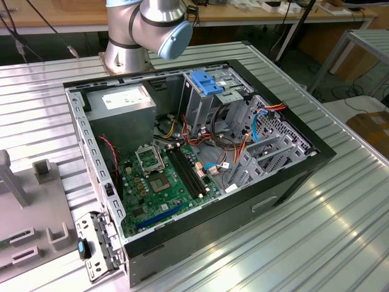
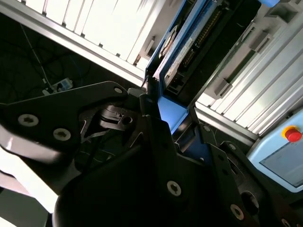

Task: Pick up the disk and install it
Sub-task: 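Pick up the disk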

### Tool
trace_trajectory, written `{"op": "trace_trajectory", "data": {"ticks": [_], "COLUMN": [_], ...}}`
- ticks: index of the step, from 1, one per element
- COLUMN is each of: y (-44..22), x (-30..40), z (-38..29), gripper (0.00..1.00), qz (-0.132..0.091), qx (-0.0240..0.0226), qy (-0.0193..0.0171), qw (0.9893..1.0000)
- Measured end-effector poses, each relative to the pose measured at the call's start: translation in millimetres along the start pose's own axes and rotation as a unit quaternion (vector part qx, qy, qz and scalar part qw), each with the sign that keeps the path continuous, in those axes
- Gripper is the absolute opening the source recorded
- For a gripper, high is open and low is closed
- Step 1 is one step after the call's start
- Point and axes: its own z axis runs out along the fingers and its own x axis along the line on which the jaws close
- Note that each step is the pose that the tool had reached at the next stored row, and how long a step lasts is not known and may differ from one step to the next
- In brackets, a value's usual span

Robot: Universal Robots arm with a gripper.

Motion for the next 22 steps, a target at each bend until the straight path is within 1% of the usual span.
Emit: {"op": "trace_trajectory", "data": {"ticks": [2, 16, 19, 20, 22], "y": [0.0, -0.2, -0.3, -0.3, -0.3], "x": [-0.1, -0.5, -0.6, -0.7, -0.7], "z": [-5.1, -24.4, -30.9, -32.0, -32.2], "gripper": [0.37, 0.37, 0.37, 0.37, 0.37], "qz": [0.0, 0.0, 0.0, 0.0, 0.0], "qx": [0.0, 0.0, 0.0, 0.0, 0.0001], "qy": [-0.0002, -0.0002, -0.0002, -0.0002, -0.0002], "qw": [1.0, 1.0, 1.0, 1.0, 1.0]}}
